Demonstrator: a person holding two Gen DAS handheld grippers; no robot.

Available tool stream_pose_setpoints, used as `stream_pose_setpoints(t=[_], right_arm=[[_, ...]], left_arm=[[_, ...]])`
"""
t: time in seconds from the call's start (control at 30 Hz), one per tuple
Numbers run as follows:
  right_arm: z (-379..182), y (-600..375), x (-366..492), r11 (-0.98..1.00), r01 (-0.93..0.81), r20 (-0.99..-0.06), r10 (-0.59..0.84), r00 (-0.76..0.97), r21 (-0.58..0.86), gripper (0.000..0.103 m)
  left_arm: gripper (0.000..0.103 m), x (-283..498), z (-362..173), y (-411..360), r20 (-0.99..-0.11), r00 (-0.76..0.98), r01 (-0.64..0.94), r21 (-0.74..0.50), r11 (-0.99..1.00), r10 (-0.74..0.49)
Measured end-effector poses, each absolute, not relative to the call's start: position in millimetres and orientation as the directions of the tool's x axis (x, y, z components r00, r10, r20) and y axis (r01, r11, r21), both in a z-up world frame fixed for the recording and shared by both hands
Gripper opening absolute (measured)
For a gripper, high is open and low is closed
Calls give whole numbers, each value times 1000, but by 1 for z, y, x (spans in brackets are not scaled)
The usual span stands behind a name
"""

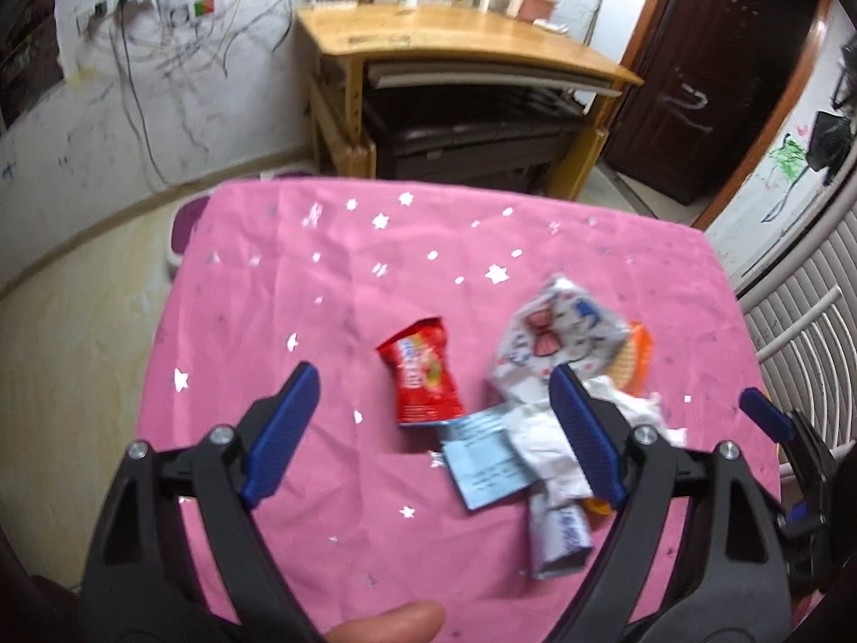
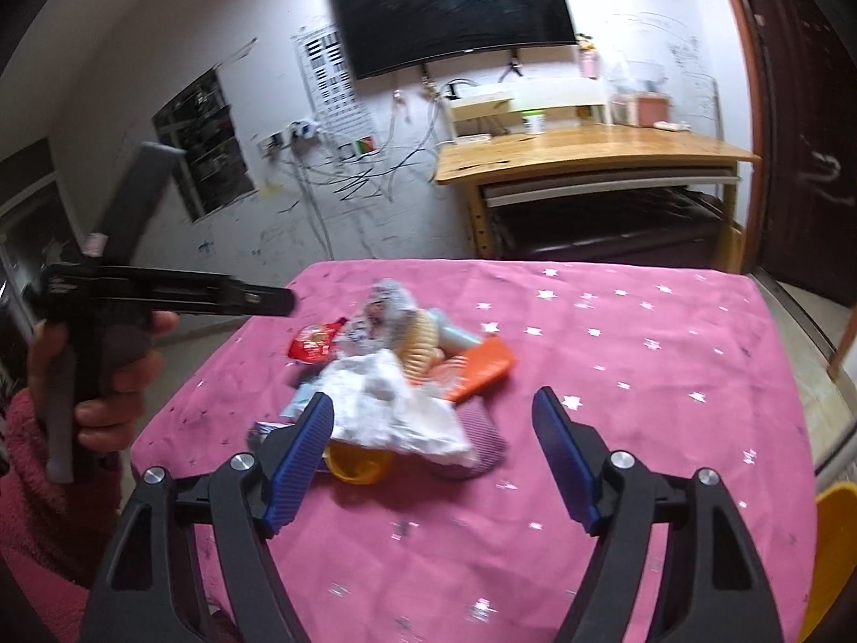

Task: Collect trash
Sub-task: 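Grasp the red candy wrapper with the left tool while the right tool grasps the white tissue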

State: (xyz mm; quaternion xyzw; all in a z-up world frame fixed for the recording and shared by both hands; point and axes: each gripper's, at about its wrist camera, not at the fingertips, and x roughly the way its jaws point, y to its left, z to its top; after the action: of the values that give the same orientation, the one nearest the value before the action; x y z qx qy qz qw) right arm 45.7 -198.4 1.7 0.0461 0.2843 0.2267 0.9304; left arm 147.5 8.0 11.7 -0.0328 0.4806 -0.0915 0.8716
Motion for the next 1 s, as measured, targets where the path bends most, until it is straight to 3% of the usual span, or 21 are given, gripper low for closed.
stream_pose_setpoints(t=[0.4,0.5,0.57,0.63,1.0], right_arm=[[-1,-151,56,887,-453,-558,420,716,87,72],[-4,-141,62,880,-469,-570,426,703,78,72],[-7,-133,67,876,-478,-585,417,695,56,72],[-10,-127,72,879,-476,-597,401,695,36,72],[-14,-106,81,877,-479,-619,360,698,-29,72]], left_arm=[[58,176,-27,12,-873,420,90,-230,969,-246],[47,179,-32,8,-878,407,101,-231,968,-252],[24,178,-37,3,-888,397,107,-208,972,-233],[18,178,-39,2,-888,399,112,-199,974,-228],[15,171,-29,19,-873,424,85,-227,970,-241]])
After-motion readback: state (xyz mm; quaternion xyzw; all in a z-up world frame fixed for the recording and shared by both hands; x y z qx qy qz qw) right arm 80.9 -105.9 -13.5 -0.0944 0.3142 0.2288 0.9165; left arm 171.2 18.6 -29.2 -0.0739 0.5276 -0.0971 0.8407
